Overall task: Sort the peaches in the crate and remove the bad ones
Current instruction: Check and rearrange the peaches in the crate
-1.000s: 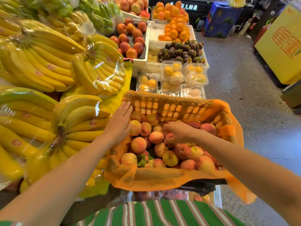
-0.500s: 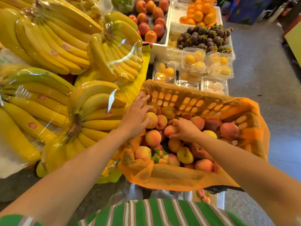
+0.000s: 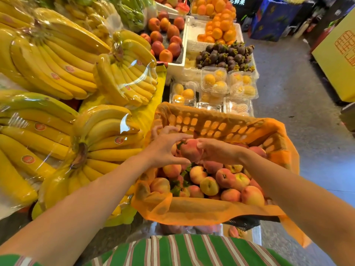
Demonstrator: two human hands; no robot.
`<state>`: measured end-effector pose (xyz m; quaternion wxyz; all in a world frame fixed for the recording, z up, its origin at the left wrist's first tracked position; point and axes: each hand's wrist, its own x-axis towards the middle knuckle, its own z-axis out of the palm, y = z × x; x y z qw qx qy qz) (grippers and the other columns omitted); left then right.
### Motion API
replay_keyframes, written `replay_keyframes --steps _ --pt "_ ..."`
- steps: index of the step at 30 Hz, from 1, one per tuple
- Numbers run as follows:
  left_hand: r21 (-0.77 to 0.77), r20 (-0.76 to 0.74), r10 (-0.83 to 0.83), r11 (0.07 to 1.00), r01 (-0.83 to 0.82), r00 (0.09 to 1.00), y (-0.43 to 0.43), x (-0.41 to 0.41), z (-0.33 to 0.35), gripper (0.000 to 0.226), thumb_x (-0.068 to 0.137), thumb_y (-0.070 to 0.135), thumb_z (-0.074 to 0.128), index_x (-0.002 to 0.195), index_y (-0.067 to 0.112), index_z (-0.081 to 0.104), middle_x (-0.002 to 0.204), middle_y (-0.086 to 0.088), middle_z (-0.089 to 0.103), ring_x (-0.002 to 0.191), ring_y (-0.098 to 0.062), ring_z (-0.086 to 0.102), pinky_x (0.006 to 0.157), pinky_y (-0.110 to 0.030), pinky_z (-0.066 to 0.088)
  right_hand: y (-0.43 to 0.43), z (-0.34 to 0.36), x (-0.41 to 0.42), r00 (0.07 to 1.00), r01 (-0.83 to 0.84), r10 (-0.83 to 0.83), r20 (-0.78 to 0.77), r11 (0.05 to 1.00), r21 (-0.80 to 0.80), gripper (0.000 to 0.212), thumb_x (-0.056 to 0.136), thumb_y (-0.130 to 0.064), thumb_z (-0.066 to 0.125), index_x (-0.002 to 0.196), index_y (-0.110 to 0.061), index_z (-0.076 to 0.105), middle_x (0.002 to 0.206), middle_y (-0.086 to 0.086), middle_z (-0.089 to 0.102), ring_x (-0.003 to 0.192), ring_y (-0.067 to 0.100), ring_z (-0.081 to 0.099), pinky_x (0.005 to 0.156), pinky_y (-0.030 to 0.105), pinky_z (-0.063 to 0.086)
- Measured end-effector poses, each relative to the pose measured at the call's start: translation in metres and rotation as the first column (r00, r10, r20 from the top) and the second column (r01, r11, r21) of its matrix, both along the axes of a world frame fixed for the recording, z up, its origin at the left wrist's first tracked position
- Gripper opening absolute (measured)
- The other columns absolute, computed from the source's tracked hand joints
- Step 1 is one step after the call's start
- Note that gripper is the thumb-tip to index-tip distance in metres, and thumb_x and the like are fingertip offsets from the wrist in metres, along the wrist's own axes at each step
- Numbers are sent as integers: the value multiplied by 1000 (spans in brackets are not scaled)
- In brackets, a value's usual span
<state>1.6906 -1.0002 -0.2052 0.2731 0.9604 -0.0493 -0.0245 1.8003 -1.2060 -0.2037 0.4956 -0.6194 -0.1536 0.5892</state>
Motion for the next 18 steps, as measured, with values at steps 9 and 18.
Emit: replay_keyframes --steps 9,18 --pt "-508 -52 219 834 -214 974 12 -9 11 61 66 38 85 118 38 53 123 9 55 114 -11 52 87 -25 46 19 5 0 987 156 -148 -69 979 132 28 93 -16 56 121 -9 57 101 13 66 89 23 63 86 35 49" --pt "-493 79 427 802 -337 901 30 -16 11 63 66 15 83 121 30 55 117 -4 48 106 -13 49 85 -20 47 63 -28 -9 780 -37 150 608 980 -195 59 87 -21 70 139 -14 44 137 2 48 116 12 49 82 17 45"
